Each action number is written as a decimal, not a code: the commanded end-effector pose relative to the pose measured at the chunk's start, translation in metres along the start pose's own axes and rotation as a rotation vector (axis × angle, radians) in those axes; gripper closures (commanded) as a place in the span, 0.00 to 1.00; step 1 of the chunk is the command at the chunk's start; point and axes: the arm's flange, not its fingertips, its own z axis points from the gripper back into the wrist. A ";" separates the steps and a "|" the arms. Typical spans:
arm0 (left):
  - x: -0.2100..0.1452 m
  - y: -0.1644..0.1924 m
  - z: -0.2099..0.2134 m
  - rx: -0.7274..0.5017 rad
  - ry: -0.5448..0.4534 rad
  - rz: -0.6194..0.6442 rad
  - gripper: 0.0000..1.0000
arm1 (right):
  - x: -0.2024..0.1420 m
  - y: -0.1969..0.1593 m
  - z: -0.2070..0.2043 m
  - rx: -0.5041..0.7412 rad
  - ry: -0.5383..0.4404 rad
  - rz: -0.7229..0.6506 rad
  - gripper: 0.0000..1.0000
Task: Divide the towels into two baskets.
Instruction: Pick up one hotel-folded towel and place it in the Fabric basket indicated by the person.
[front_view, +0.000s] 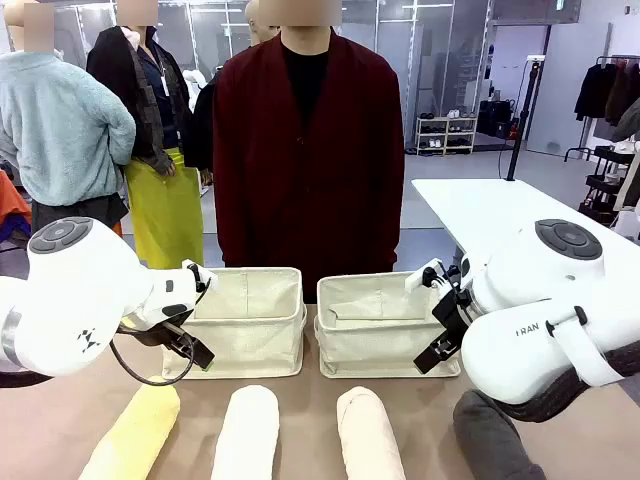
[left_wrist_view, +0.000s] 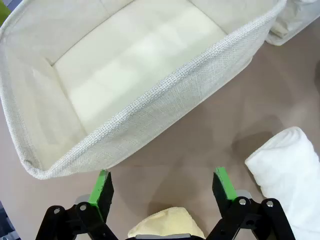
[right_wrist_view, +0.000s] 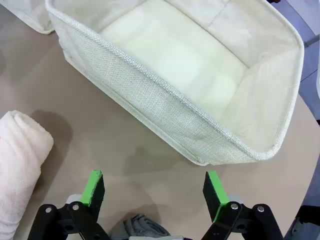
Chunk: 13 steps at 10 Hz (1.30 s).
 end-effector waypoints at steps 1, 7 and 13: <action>0.000 0.000 0.000 0.000 0.000 0.000 0.00 | 0.000 0.000 0.000 0.000 0.000 0.000 0.00; 0.000 0.000 0.000 0.000 0.000 0.000 0.00 | 0.000 0.000 0.000 0.000 0.000 0.000 0.00; 0.000 -0.001 0.000 0.000 0.000 -0.002 0.00 | 0.000 0.000 0.000 -0.001 0.000 0.001 0.00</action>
